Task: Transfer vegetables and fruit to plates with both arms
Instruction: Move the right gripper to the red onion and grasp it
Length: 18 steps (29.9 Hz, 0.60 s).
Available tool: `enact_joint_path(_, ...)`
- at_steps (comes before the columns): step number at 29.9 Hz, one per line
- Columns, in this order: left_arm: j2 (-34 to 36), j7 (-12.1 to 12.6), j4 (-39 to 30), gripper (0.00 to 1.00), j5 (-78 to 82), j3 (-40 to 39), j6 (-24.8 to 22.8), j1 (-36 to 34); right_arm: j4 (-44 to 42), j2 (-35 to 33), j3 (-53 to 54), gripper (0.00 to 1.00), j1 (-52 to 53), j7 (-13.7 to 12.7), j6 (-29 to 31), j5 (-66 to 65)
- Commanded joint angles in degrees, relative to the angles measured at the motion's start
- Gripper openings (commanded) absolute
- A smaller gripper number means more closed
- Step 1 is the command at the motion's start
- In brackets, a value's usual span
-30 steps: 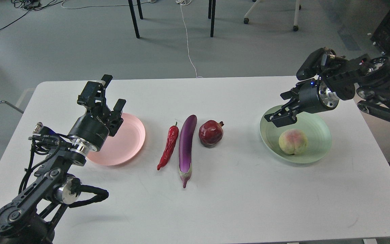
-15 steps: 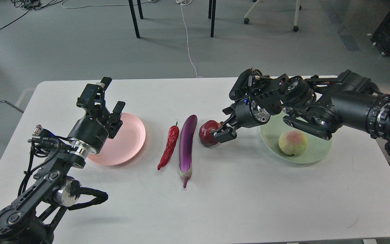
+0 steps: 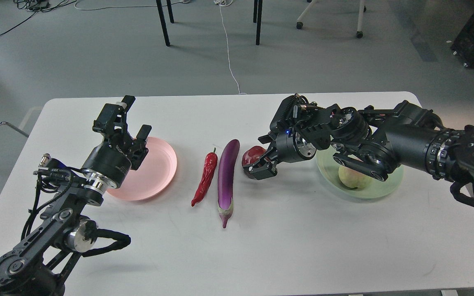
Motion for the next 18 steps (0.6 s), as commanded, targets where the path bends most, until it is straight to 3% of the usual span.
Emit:
enact_joint_path(1, 0.0, 0.0, 0.0, 0.99, 0.0, 0.0, 0.0, 0.0, -0.7, 0.5, 0.0, 0.97, -0.1, 0.0, -0.6, 0.0)
enact_joint_path(18, 0.1, 0.0, 0.0, 0.99, 0.0, -0.1, 0.0, 0.0, -5.8, 3.5, -2.8, 0.93, -3.8, 0.0, -6.0, 0.0)
